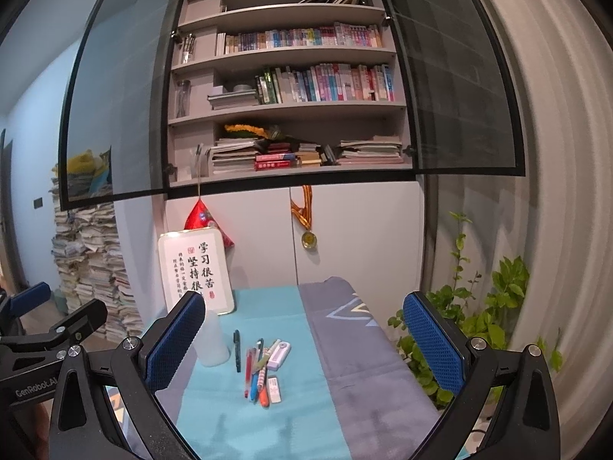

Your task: Organize stationery

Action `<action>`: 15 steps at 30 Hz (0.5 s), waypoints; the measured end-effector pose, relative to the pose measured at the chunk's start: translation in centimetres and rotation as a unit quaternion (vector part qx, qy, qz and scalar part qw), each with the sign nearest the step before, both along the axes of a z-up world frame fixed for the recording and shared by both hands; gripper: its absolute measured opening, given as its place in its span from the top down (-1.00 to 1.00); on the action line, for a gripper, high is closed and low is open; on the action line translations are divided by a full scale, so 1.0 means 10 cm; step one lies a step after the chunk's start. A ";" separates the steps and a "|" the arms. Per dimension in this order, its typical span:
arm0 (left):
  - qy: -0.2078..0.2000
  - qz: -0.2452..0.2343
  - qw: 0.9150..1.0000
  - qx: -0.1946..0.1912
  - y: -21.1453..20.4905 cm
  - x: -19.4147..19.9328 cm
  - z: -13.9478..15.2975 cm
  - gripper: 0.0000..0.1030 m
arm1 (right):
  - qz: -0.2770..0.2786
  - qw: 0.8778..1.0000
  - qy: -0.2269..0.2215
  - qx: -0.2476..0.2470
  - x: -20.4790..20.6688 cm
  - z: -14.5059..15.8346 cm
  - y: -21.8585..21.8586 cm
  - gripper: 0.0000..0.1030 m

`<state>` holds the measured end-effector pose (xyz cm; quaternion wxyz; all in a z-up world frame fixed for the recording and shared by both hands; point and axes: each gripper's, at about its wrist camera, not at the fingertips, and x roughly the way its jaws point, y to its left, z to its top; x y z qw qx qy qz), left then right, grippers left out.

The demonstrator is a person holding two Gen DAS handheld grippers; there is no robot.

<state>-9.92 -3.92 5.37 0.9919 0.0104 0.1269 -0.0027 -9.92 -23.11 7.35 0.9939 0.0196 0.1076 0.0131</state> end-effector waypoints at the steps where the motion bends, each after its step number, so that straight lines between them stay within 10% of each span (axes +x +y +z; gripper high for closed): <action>1: 0.001 0.000 1.000 0.001 0.00 0.01 0.00 -0.97 | -0.001 1.000 -0.001 0.000 0.00 -0.01 0.00 -1.00; 15: 0.011 0.008 1.000 0.005 0.00 0.13 -0.07 -0.97 | -0.033 0.998 -0.049 -0.019 -0.03 -0.01 0.08 -1.00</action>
